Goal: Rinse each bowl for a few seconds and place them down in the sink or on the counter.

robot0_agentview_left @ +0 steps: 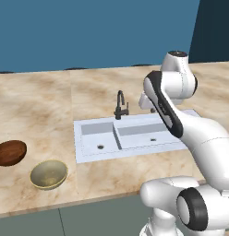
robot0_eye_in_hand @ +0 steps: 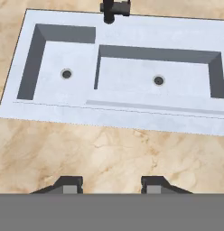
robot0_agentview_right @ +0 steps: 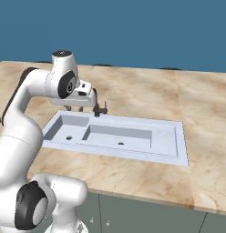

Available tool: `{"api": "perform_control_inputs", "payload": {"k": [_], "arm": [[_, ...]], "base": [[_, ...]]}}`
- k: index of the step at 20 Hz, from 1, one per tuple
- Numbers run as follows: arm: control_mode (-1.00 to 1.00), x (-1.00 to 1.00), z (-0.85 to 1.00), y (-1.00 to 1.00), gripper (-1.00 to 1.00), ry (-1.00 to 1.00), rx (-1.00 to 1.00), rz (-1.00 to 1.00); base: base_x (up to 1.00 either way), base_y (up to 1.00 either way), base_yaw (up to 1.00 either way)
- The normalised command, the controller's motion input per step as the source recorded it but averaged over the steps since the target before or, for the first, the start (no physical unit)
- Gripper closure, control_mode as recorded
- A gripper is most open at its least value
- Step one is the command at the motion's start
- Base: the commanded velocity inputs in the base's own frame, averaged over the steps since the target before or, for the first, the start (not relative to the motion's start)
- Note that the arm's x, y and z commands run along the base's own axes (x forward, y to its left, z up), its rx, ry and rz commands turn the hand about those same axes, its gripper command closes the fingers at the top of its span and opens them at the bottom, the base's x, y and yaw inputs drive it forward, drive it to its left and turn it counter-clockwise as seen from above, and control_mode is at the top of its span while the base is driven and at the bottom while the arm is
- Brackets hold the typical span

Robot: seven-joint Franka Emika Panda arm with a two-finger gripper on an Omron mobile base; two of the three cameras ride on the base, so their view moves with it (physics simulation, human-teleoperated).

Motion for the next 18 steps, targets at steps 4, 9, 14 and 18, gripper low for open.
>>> {"api": "perform_control_inputs", "payload": {"k": [4,9,14,18], "arm": [[-1.0,-0.2,0.0,0.04,-1.0,-0.07,0.0,0.0],[-1.0,-0.31,0.0,-0.01,-1.0,-0.14,0.0,0.0],[-1.0,-0.15,0.0,-0.11,-1.0,-0.17,0.0,0.0],[-1.0,0.0,-0.03,-0.09,-1.0,-0.14,0.0,0.01]], "base": [[0.0,0.0,0.0],[0.0,0.0,0.0],[0.0,0.0,0.0],[0.0,0.0,0.0]]}}
